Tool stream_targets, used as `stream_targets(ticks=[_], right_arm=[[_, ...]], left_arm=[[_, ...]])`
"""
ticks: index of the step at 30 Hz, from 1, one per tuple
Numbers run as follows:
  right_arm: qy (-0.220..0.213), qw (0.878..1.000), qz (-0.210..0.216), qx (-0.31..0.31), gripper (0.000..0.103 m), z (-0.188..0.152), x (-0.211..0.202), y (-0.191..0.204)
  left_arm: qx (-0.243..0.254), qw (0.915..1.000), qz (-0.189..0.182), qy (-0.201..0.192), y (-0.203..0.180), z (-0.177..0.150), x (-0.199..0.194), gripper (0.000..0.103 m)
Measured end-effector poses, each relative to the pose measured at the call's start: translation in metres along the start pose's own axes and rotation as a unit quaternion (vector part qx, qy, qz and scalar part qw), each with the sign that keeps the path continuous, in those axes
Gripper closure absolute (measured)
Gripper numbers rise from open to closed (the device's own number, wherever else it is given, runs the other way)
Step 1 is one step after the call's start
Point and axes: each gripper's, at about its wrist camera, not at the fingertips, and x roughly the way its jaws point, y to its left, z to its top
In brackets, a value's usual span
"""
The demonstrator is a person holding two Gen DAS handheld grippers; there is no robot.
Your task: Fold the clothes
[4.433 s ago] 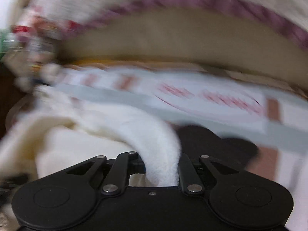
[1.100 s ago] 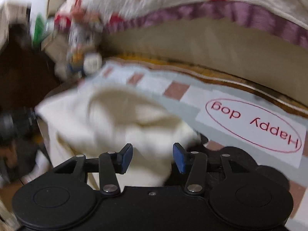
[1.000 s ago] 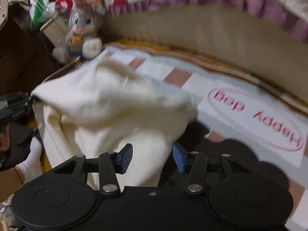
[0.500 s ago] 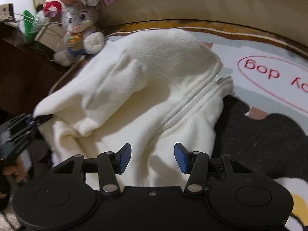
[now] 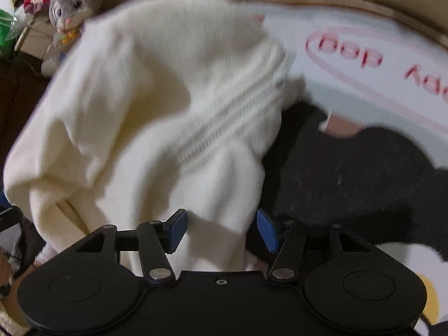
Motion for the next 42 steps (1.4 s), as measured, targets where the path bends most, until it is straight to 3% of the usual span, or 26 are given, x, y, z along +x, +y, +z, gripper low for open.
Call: stream_targets(ticks=[4,8,14,19,21,22,23,26,27,29,34,35,38,39,42], right_arm=[[0.017,0.999,-0.002,-0.028,0.042,-0.009,0.017,0.001],[-0.005,0.999,0.004,-0.037,0.042,-0.009,0.017,0.009],[-0.019,0.999,0.042,-0.009,0.042,-0.009,0.015,0.016],[-0.025,0.996,0.082,-0.008,0.042,-0.011,0.012,0.029],[-0.025,0.996,0.081,-0.034,0.042,-0.012,0.011,0.041],[-0.024,0.996,0.074,-0.051,0.042,-0.012,0.011,0.047],[-0.027,0.995,0.07,-0.06,0.042,-0.012,0.01,0.05],[-0.041,0.994,0.06,-0.077,0.042,-0.009,0.003,0.053],[-0.048,0.994,0.057,-0.077,0.042,-0.006,-0.001,0.052],[-0.061,0.994,0.053,-0.074,0.042,-0.001,-0.007,0.05],[-0.088,0.993,0.041,-0.066,0.042,0.01,-0.019,0.049],[-0.093,0.993,0.039,-0.064,0.042,0.012,-0.021,0.048],[-0.104,0.992,0.035,-0.06,0.042,0.014,-0.028,0.04],[-0.107,0.992,0.033,-0.061,0.042,0.011,-0.035,0.033],[-0.115,0.991,0.033,-0.06,0.042,0.007,-0.043,0.026]], left_arm=[[0.026,0.9986,-0.015,0.043,-0.019,-0.008,0.02,0.028],[0.021,0.9989,-0.003,0.042,-0.031,-0.006,0.029,0.028],[-0.013,0.9969,0.058,0.052,-0.023,-0.002,0.052,0.025],[0.024,0.9935,0.084,0.073,-0.011,-0.016,0.071,0.023],[0.03,0.9921,0.094,0.077,-0.006,-0.018,0.072,0.038],[0.038,0.9909,0.101,0.081,-0.004,-0.018,0.072,0.067],[0.053,0.989,0.107,0.087,-0.005,-0.014,0.07,0.087],[0.101,0.9839,0.136,0.057,-0.013,-0.002,0.05,0.089],[0.133,0.9772,0.161,0.039,-0.018,-0.001,0.041,0.089],[0.194,0.9554,0.223,-0.008,-0.026,0.005,0.017,0.09],[0.163,0.9258,0.32,-0.119,-0.005,0.026,-0.06,0.095],[0.159,0.9159,0.341,-0.139,-0.001,0.028,-0.074,0.095],[0.187,0.8685,0.419,-0.187,0.005,0.022,-0.108,0.095],[0.179,0.8665,0.425,-0.191,0.011,0.022,-0.114,0.096],[0.131,0.8767,0.426,-0.181,0.034,0.017,-0.126,0.096]])
